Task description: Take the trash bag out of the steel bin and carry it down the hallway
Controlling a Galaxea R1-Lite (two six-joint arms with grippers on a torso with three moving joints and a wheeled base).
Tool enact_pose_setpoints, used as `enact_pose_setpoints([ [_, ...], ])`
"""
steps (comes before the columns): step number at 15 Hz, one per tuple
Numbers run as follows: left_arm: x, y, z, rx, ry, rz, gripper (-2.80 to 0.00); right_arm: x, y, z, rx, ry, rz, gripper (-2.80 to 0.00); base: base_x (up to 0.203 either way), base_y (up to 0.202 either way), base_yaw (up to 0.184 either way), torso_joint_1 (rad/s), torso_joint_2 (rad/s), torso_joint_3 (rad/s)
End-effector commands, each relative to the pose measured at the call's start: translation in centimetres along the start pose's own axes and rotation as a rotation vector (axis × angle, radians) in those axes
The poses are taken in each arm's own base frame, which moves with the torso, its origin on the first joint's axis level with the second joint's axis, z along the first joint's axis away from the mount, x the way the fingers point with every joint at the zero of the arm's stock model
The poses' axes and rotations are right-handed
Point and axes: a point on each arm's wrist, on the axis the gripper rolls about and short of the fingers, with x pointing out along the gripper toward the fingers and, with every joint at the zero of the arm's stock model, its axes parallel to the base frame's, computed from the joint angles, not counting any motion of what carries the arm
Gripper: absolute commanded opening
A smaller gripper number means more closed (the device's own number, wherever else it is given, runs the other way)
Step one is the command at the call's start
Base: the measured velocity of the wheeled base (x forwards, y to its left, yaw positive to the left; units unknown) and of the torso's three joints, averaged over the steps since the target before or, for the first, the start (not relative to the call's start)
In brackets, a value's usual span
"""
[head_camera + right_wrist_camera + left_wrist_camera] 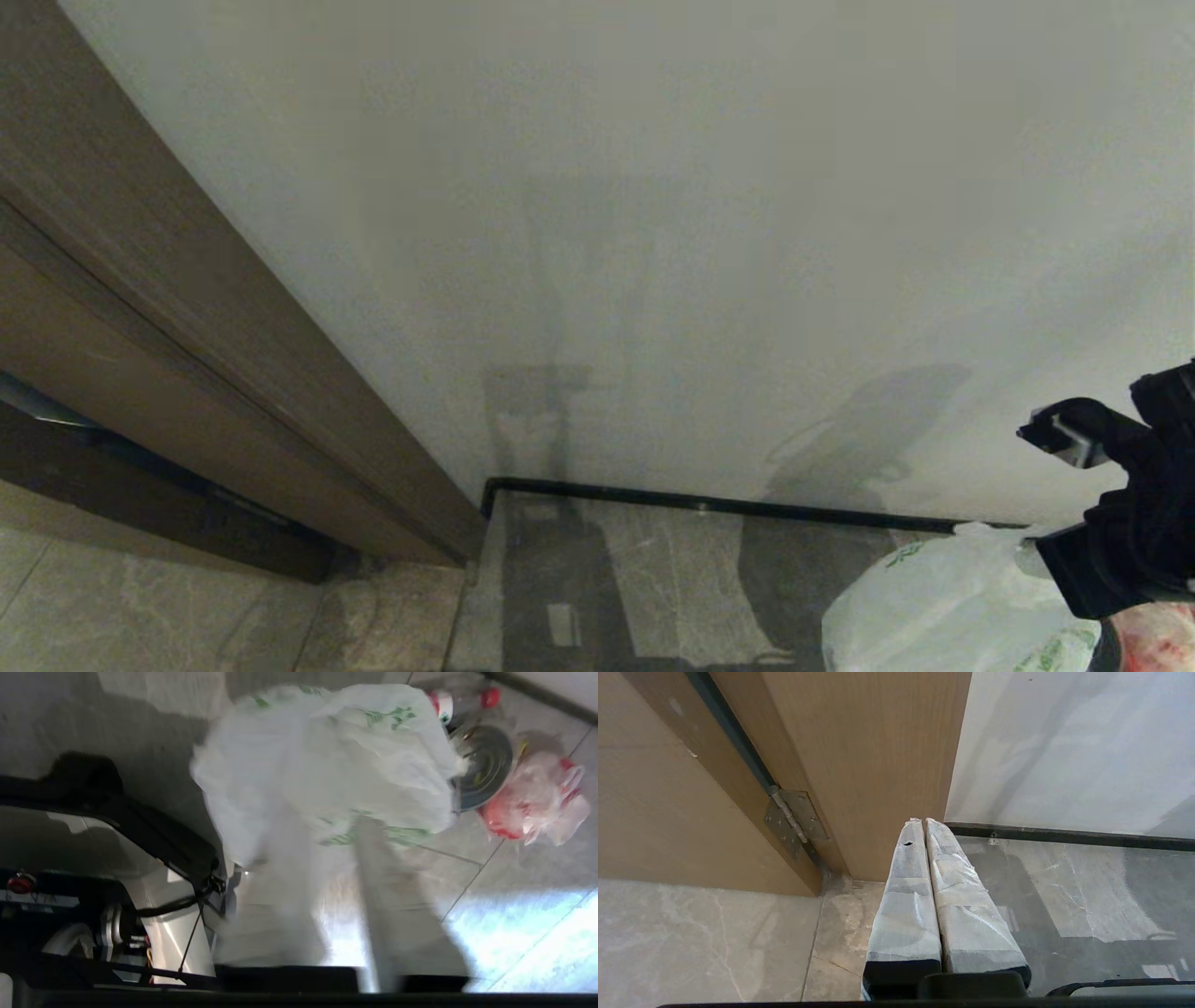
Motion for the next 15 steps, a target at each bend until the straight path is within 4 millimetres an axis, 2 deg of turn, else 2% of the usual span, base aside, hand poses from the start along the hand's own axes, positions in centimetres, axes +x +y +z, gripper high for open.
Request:
enact_pose_setpoints([
  [1, 0.0, 0.0, 0.0, 0.0, -0.001, 0.0, -2.8, 0.3, 0.2, -0.3, -0.009, 0.019, 0.007, 0.0, 0.0, 0.0, 0.0, 0.0, 0.0, 0.0],
  [10, 0.0, 0.0, 0.0, 0.0, 0.0, 0.0, -2.8, -0.4, 0.5, -1.0, -0.009, -0.013, 0.012, 0.0, 0.0, 0.0, 0.0, 0.0, 0.0, 0.0],
  [13, 0.0, 0.0, 0.0, 0.0, 0.0, 0.0, -2.8, -3.6, -0.1, -1.4, 0.18, -0.183, -0.001, 0.0, 0.0, 0.0, 0.0, 0.0, 0.0, 0.0],
  [14, 0.0, 0.0, 0.0, 0.0, -0.001, 0.0, -2.8, -5.1, -0.4, -1.8, 0.263, -0.257, -0.008, -2.8, 0.0, 0.0, 0.0, 0.0, 0.0, 0.0],
  [15, 0.0, 0.0, 0.0, 0.0, 0.0, 0.0, -2.8, -6.5, -0.6, -2.5, 0.325, -0.321, -0.017, -2.8, 0.0, 0.0, 0.0, 0.0, 0.0, 0.0],
])
